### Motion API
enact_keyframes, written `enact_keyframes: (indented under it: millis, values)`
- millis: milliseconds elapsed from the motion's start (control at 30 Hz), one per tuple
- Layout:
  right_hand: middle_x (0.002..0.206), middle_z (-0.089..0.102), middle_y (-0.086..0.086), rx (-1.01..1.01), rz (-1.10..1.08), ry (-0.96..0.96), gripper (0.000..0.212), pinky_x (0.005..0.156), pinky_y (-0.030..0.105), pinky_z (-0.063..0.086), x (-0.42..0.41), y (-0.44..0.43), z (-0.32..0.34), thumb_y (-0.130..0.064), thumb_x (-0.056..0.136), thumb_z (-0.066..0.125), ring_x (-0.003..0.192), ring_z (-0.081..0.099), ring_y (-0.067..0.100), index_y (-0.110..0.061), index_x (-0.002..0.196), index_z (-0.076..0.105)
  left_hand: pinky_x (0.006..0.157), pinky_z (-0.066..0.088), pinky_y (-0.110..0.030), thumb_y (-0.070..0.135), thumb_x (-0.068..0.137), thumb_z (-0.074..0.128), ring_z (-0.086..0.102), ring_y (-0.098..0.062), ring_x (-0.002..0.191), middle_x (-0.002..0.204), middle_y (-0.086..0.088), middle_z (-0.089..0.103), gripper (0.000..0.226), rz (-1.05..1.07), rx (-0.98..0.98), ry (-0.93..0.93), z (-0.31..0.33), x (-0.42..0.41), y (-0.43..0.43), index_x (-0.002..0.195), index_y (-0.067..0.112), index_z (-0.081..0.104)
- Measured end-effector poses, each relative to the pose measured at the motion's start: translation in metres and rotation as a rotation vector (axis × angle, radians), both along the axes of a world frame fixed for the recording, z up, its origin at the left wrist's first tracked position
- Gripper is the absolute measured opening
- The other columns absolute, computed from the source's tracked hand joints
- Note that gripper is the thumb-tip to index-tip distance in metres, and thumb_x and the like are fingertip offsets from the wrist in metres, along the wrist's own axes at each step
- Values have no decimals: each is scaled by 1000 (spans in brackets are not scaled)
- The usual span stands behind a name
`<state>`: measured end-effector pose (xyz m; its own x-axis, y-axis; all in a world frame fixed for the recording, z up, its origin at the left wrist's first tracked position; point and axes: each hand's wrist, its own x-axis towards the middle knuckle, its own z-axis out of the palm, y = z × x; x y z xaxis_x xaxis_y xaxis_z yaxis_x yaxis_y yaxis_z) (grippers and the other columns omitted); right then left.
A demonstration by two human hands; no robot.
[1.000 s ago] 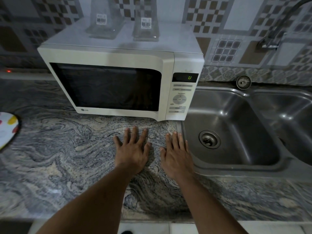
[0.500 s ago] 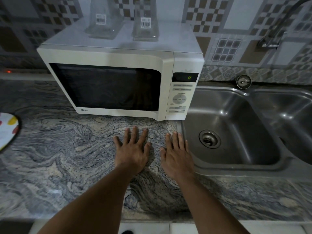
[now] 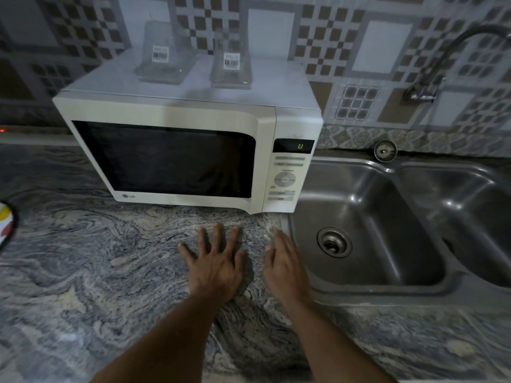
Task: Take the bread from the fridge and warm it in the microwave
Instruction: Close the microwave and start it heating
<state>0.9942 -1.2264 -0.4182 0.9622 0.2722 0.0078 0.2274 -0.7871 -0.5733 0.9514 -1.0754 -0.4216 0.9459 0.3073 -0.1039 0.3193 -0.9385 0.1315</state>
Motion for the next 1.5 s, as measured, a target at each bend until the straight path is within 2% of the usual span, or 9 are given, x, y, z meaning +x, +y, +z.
enact_keyframes:
  millis: [100, 233, 400, 533, 800, 1167, 1333, 1400, 1500]
  values:
    - [157, 36, 0, 269, -198, 8, 64, 103, 42, 47, 14, 9, 12, -45, 102, 42, 133, 48, 24, -34, 157, 12, 106, -13, -73, 70, 89, -9, -22, -37, 146, 160, -1, -23, 64, 9, -3, -12, -1, 3, -2, 145, 46, -27]
    - [157, 37, 3, 430, -368, -22, 70, 102, 41, 44, 55, 16, 43, -37, 100, 54, 130, 51, 27, -24, 157, 16, 107, -9, -72, 71, 90, -5, -22, -36, 147, 161, 1, -21, 64, 17, 8, -16, -2, 1, -3, 145, 48, -26]
    - [118, 62, 4, 353, -368, -121, 39, 83, 44, 56, 83, 16, 50, -24, 95, 61, 105, 62, 28, -22, 131, 44, 108, -10, -71, 71, 90, -3, -23, -35, 147, 161, 2, -22, 64, 15, -13, -20, 0, 0, -3, 145, 48, -27]
    - [121, 59, 6, 324, -373, -146, 40, 77, 33, 50, 87, 15, 51, -19, 95, 64, 103, 61, 27, -15, 130, 46, 108, -9, -71, 73, 88, -5, -21, -35, 147, 161, 1, -21, 66, 16, -7, -28, 1, 2, -3, 145, 48, -26]
    - [126, 55, 6, 287, -379, -162, 41, 77, 33, 46, 86, 16, 50, -19, 96, 63, 107, 58, 27, -15, 131, 43, 109, -11, -70, 73, 88, -4, -23, -34, 146, 160, 2, -22, 65, 23, -18, -23, 2, 2, -3, 145, 49, -25]
    - [115, 57, 5, 282, -398, -164, 29, 73, 32, 44, 87, 17, 54, -19, 95, 64, 100, 59, 26, -15, 114, 43, 109, -12, -70, 74, 89, -3, -27, -33, 145, 159, 3, -25, 65, 31, -14, -5, 1, 2, -4, 144, 49, -27]
    - [123, 56, 9, 235, -365, -106, 41, 78, 38, 52, 86, 19, 61, -18, 95, 63, 107, 60, 30, -13, 127, 39, 109, -11, -70, 73, 88, -3, -24, -33, 146, 160, 2, -23, 66, 29, -17, 4, 3, 3, -2, 146, 49, -24]
    - [130, 53, 9, 198, -323, -68, 62, 84, 41, 54, 80, 16, 69, -17, 95, 62, 111, 60, 31, -14, 145, 26, 109, -10, -71, 73, 87, -4, -24, -34, 146, 160, 1, -24, 67, 18, -16, 35, 2, 4, -3, 146, 48, -25]
    - [147, 39, 11, 163, -237, -83, 91, 89, 33, 49, 68, 13, 87, -12, 93, 63, 121, 54, 30, -16, 158, -2, 109, -7, -74, 73, 90, 4, -18, -40, 147, 162, -4, -19, 69, -4, -10, 117, 7, 12, 0, 149, 45, -19]
